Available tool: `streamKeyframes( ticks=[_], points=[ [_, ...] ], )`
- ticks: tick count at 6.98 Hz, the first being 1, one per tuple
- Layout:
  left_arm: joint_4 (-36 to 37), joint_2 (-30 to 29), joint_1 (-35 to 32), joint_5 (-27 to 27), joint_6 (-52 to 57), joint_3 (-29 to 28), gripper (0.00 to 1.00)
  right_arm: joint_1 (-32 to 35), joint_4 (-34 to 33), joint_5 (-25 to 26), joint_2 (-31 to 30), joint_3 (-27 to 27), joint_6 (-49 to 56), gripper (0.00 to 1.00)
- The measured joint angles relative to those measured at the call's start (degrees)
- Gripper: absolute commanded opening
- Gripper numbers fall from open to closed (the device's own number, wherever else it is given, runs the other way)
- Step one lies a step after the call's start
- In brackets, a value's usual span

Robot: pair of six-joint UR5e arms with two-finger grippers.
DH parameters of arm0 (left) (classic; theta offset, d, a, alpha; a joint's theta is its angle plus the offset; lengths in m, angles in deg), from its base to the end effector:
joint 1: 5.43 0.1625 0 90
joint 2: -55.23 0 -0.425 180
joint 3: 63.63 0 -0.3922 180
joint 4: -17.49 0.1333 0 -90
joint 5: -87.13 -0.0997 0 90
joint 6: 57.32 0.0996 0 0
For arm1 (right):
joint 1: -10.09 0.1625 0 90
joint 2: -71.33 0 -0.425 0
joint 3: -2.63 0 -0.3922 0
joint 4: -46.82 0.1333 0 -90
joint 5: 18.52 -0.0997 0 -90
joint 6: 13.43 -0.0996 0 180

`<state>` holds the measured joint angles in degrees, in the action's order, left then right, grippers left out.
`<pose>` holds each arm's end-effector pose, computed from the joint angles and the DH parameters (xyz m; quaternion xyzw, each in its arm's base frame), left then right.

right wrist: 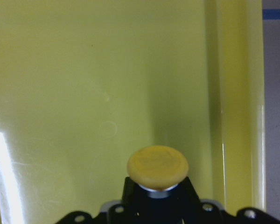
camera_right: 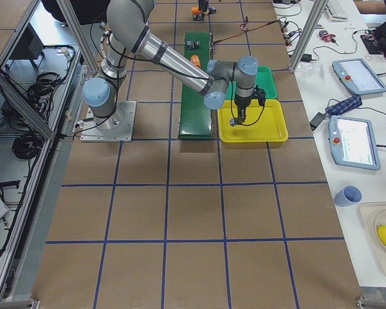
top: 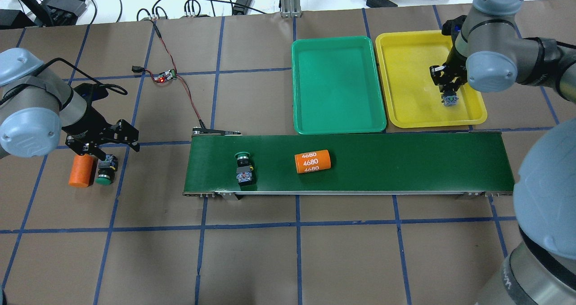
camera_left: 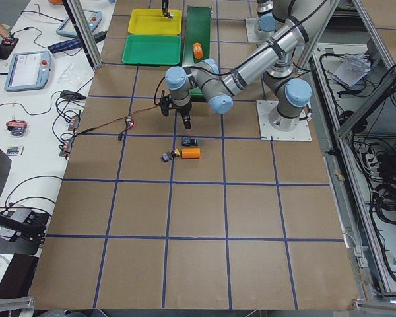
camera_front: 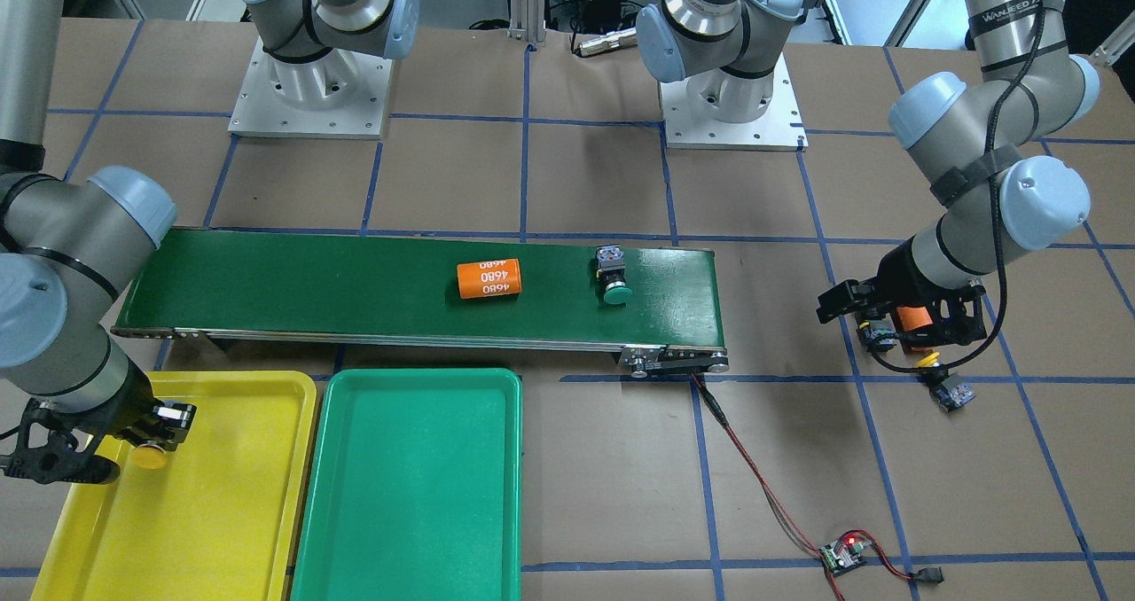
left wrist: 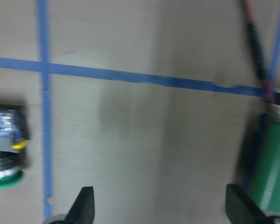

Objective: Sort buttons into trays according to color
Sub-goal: 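Release yellow button in yellow tray while left brings another green button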

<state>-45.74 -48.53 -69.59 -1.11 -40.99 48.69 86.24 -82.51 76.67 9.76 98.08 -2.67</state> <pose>0.0954 -0.5098 0.2300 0.0839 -0.9931 -0.0702 0.0435 -0.0317 -0.6479 0.2283 -0.0291 -0.9974 0.0368 0.0543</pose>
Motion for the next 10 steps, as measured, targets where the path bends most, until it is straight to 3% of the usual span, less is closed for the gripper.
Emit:
streamKeyframes(
  ticks=[2,6,7,8,9,10],
  points=[
    [2.28,-2.47,0.89,-2.70,2.23,0.07,1.00,-0.18,-0.30,-0.48,0.17,-0.04,-0.03,1.00],
    [5.87,-5.59,4.63,-3.17,7.72,0.19,1.00,-0.14,1.84,-2.29,-1.08,-0.09,-0.11,1.00],
    [5.97,-5.89,4.74,-3.17,7.84,0.48,0.92,-0.06,5.30,-2.40,-3.69,-0.09,-0.12,1.00],
    [6.58,-6.11,4.75,-3.18,8.05,1.35,0.60,0.08,9.89,-2.46,-7.60,-0.06,-0.12,1.00],
    [8.39,-6.30,4.75,-3.29,8.27,2.46,0.01,0.49,14.90,-2.52,-11.63,0.00,-0.12,1.00],
    [10.01,-6.40,4.65,-3.79,8.26,2.99,0.00,1.10,19.21,-2.54,-15.50,0.14,-0.12,1.00]
  ],
)
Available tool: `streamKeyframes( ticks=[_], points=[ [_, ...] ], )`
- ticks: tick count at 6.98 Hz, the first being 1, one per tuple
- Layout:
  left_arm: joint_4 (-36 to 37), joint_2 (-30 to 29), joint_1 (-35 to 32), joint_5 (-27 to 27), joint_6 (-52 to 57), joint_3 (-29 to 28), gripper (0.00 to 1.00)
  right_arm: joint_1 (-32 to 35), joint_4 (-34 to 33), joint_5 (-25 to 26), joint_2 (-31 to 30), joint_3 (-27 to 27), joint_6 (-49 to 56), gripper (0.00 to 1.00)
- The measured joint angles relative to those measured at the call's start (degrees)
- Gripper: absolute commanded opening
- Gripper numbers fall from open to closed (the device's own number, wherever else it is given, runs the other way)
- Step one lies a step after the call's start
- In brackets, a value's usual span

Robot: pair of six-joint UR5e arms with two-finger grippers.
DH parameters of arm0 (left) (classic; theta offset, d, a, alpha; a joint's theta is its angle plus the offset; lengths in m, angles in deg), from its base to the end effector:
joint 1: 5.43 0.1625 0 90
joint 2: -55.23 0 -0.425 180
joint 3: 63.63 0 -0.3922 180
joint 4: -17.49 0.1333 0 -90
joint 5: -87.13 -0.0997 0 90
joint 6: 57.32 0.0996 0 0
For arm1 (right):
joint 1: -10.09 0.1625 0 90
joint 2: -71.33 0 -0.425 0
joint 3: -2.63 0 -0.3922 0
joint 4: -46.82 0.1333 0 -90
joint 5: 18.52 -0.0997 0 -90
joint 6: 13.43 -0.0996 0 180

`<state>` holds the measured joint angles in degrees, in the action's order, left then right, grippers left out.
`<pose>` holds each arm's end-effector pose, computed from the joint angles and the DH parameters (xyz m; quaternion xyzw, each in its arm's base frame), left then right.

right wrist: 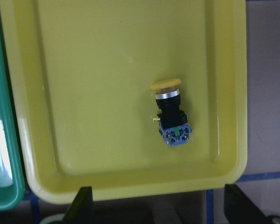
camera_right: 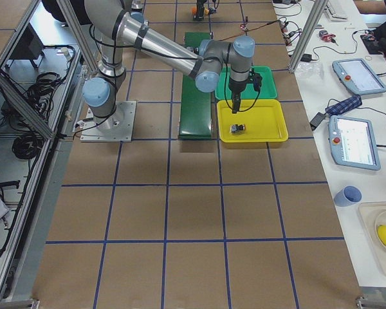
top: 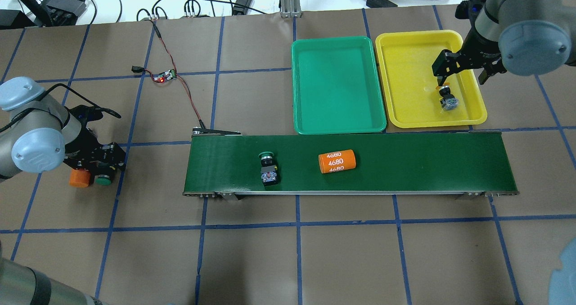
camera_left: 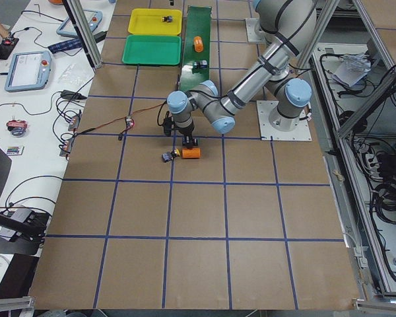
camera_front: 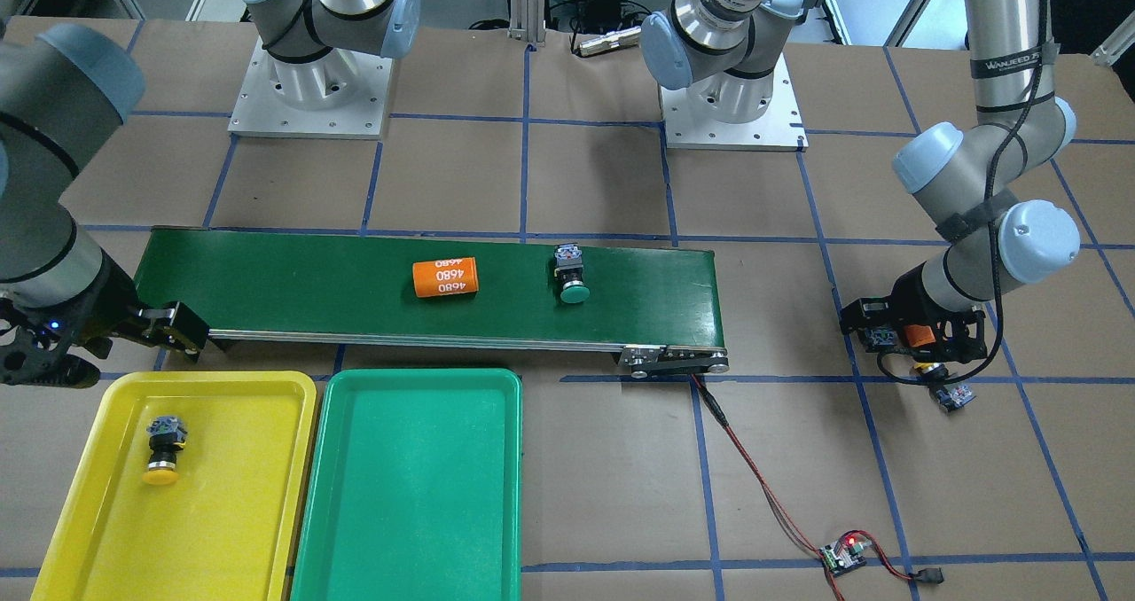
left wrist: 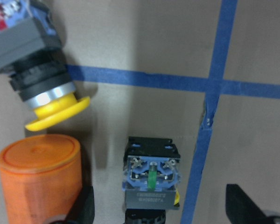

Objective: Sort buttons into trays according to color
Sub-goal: 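Release yellow button in yellow tray while left brings another green button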

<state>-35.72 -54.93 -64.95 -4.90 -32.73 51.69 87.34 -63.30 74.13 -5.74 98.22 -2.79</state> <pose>0.1443 -0.5010 0.1684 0.0499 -0.9957 -0.0753 0.0194 -0.0001 -0.5838 0.3555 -0.0187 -0.9995 0.0090 0.0255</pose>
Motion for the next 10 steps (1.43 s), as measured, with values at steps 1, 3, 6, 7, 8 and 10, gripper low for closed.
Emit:
streamKeyframes(
  ticks=[1,3,6,7,8,10],
  points=[
    [0.68,0.37,-0.30,-0.72,-0.25,0.07,0.00,0.54,3.79,-0.18,-3.99,0.20,0.09,1.00],
    [-0.18,2.74,-2.53,-0.84,-1.16,0.07,0.00,1.42,11.74,-2.48,-9.79,0.59,-0.07,1.00],
    [-8.84,10.33,-14.43,2.84,-6.90,-1.76,0.00,2.05,13.99,-3.78,-10.39,2.36,-0.27,1.00],
    [-10.68,12.75,-19.32,4.31,-8.93,-2.18,0.00,2.77,14.00,-3.80,-10.39,3.04,-0.69,1.00],
    [-11.29,13.80,-23.52,6.00,-11.51,-2.29,0.00,4.39,13.94,-3.75,-10.37,3.42,-2.56,1.00],
    [-9.42,12.61,-29.92,8.66,-19.55,-2.29,0.09,8.14,13.77,-3.67,-10.31,3.61,-6.63,1.00]
  ],
)
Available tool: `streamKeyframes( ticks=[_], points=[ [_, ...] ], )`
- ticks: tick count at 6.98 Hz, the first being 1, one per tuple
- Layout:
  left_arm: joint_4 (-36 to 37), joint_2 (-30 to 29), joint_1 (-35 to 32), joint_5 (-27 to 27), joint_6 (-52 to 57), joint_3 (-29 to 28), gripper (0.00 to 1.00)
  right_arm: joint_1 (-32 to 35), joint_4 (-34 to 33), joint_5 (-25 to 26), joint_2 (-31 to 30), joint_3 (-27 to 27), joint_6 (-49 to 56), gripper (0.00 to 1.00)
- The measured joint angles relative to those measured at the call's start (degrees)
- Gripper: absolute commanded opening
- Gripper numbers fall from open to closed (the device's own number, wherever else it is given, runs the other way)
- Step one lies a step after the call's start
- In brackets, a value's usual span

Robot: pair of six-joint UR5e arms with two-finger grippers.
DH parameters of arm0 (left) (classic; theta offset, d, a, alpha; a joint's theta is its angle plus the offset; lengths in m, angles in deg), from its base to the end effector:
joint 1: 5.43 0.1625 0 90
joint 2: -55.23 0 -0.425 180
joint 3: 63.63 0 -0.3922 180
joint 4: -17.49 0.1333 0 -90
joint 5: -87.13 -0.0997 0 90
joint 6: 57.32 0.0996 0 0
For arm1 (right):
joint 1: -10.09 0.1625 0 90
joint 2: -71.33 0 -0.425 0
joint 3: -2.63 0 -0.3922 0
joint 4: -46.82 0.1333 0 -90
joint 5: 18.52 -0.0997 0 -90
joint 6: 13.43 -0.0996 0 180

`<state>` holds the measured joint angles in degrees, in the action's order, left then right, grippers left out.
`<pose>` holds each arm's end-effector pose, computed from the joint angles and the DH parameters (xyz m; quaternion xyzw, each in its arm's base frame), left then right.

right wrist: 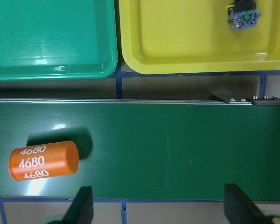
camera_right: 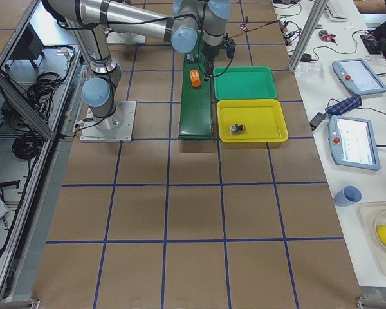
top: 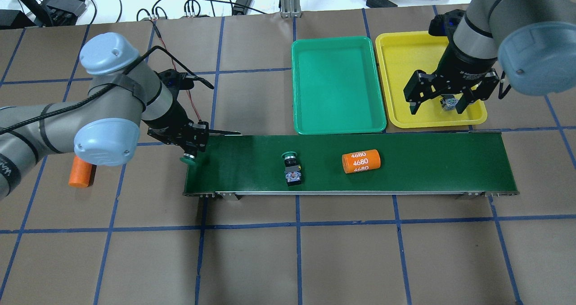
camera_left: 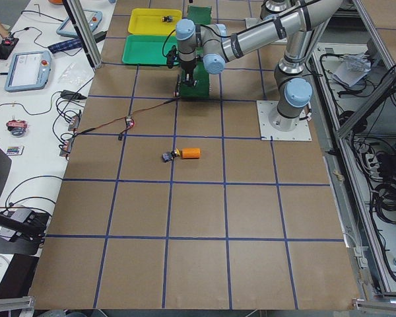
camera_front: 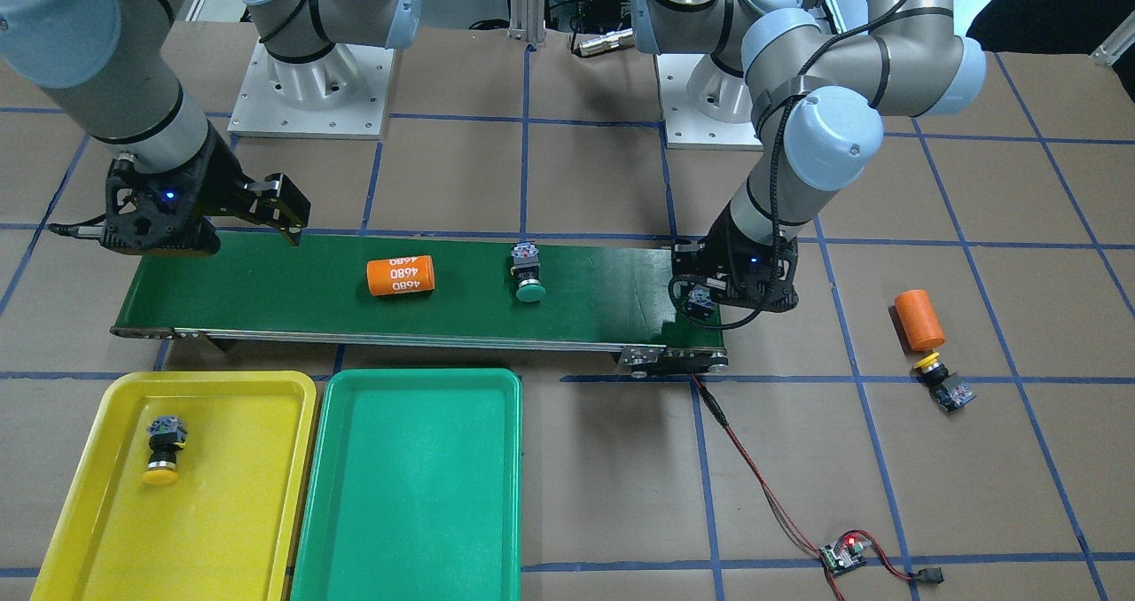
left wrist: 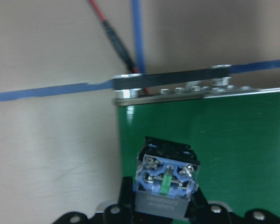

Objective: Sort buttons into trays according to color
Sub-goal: 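Release yellow button in yellow tray while left brings another green button, then release green button on belt with left while right reaches to belt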

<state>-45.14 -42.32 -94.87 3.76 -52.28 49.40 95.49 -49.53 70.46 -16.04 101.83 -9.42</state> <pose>-0.1400 -0.4889 0.2799 -0.0374 -0.9972 -0.0251 0.0591 0.0951 -0.5023 0.3980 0.0056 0.9988 0.0470 0.0125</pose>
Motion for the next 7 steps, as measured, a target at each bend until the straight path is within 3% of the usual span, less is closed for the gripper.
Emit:
streamKeyframes(
  ticks=[1,2,5,7],
  points=[
    [1.40,-0.99,-1.68,0.35,-2.29,0.09,0.87,1.01,-0.04,-0.01,0.00,0.02,-0.51,1.00],
    [2.26,-2.02,-2.98,0.44,-3.61,0.22,1.00,2.05,-0.05,-0.07,-0.01,0.09,-0.76,1.00],
    [3.19,-1.90,-5.37,0.33,-6.35,-0.54,1.00,4.51,-0.61,-0.28,1.26,0.48,-1.64,1.00],
    [-2.37,0.19,-1.37,0.08,-6.25,-4.14,1.00,6.32,-2.35,-0.37,2.48,1.10,-5.53,1.00]
  ],
)
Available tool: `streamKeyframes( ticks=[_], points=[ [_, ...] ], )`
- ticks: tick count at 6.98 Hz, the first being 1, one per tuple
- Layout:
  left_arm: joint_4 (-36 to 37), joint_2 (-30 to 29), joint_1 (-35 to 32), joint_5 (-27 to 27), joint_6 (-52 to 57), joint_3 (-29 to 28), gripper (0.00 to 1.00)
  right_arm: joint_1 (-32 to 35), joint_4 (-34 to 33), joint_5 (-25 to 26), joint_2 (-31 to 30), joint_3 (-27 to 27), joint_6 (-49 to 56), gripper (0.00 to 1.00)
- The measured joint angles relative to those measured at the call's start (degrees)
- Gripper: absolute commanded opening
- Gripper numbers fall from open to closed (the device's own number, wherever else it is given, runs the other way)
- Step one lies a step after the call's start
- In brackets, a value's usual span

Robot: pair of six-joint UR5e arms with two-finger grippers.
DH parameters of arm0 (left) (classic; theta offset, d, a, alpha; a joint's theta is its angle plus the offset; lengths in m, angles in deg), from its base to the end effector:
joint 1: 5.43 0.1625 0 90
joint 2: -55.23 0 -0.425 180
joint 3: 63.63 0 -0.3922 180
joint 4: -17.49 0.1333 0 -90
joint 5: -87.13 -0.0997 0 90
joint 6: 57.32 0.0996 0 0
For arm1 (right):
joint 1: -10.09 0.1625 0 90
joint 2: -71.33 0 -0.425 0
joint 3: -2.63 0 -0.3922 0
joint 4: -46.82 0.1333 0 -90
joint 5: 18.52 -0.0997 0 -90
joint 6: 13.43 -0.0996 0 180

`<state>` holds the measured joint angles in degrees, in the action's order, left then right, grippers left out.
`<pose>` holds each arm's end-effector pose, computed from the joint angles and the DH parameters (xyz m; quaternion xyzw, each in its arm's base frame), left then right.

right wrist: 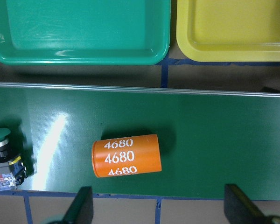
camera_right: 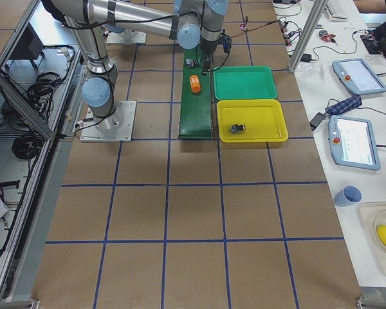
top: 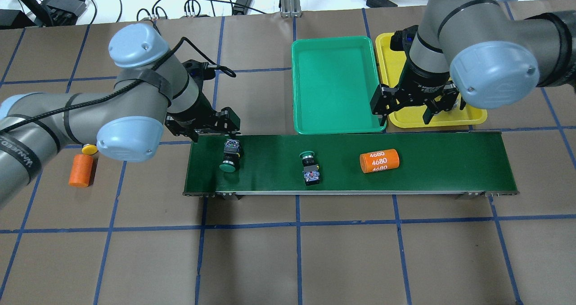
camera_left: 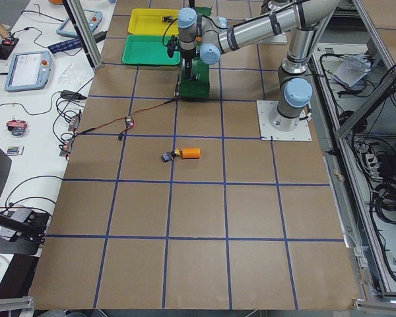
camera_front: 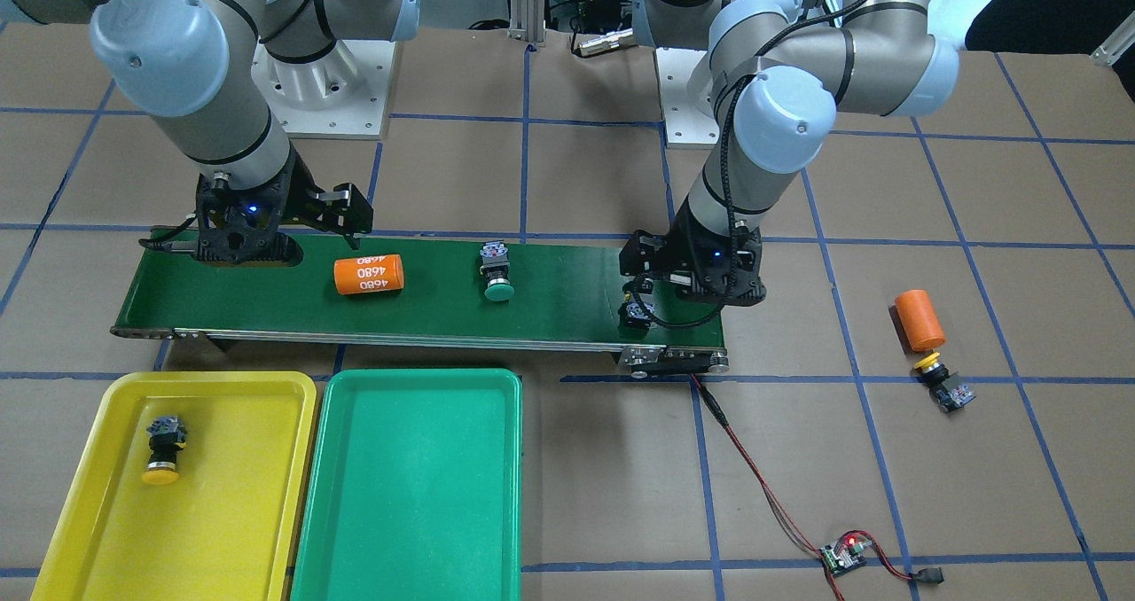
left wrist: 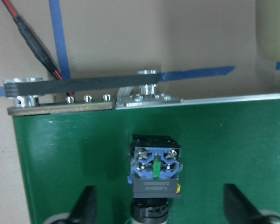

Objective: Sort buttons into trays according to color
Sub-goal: 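Release green button on belt with left while right reaches to belt, then grasp green button on belt with right while left grasps orange cylinder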

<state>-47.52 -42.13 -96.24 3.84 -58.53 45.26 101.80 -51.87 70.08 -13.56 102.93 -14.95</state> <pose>-0.1520 -0.5016 0.3094 0.0041 -0.9982 -0.0120 0.0583 0.1507 -0.4990 0.3710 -0.0009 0.9982 0.0589 0.0105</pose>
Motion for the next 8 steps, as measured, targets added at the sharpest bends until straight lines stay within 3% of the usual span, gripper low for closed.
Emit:
streamKeyframes(
  ticks=[2,5,8],
  points=[
    [-5.54,0.10,12.51,-0.09,9.93,-1.67,1.00,4.80,-5.35,0.02,3.60,0.13,-7.98,1.00],
    [-4.63,-3.39,29.99,-0.30,22.86,-0.48,1.00,10.50,-9.52,0.03,9.06,0.16,-16.69,1.00],
    [2.46,-9.46,36.10,-4.39,34.98,-0.24,1.00,11.60,-9.88,-3.65,10.70,1.38,-17.90,1.00]
  ],
)
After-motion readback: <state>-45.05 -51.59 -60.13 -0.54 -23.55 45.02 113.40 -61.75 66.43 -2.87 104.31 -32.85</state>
